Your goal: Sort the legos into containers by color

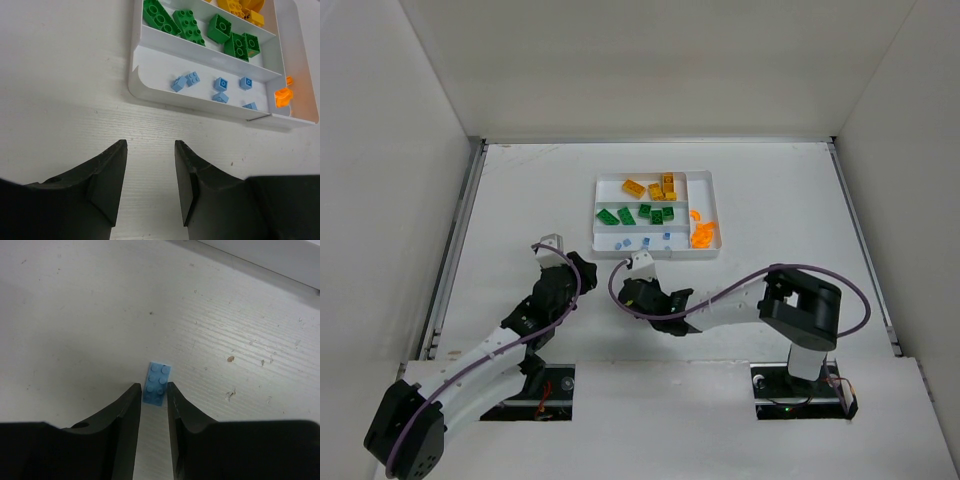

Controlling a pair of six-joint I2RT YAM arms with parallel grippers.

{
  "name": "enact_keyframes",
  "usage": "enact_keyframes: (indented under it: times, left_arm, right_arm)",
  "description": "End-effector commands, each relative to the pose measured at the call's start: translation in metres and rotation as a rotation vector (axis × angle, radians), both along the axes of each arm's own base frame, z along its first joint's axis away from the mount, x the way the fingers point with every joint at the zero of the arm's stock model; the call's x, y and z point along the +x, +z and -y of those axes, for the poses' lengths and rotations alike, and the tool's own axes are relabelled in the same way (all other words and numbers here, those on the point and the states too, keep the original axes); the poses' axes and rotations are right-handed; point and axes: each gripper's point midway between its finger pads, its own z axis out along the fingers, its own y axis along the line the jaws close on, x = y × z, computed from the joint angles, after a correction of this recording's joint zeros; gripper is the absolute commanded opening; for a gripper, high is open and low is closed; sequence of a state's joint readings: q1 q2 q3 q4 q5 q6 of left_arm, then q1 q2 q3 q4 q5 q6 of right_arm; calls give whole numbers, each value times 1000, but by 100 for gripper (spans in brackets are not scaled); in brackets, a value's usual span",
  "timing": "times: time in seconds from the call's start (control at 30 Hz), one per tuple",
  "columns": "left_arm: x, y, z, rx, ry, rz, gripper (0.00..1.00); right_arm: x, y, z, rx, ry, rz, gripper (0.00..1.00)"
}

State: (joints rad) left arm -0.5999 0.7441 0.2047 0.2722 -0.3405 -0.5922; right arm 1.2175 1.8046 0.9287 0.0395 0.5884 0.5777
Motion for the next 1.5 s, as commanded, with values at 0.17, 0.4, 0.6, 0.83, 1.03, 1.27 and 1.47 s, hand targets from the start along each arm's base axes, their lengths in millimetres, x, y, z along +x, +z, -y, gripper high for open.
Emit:
enact_keyframes:
  times: [0.17,0.4,0.6,0.83,1.03,1.27,1.47]
  left_arm:
    - [4,2,-6,-25,35,19,48]
    - [4,1,-8,-43,52,14,57]
    - [6,0,-10,-47,63,11,68]
    - [6,-4,-11,-46,71,1,100]
    - [6,-3,-14,-49,80,2,100]
    - [1,-7,-18,-51,88,-3,100]
    - [1,-13,-24,-54,108,-11,100]
  right_arm:
    - [-8,-17,11,-77,-20,-9,28]
    - [-4,8,9,-8,-26,34,19]
    - [-3,34,10,78,-23,50,19]
    - [15,55,10,119,-28,78,19]
    - [62,99,10,203,-52,143,19]
    - [116,97,15,201,-89,145,20]
    - [145,83,23,192,-120,121,20]
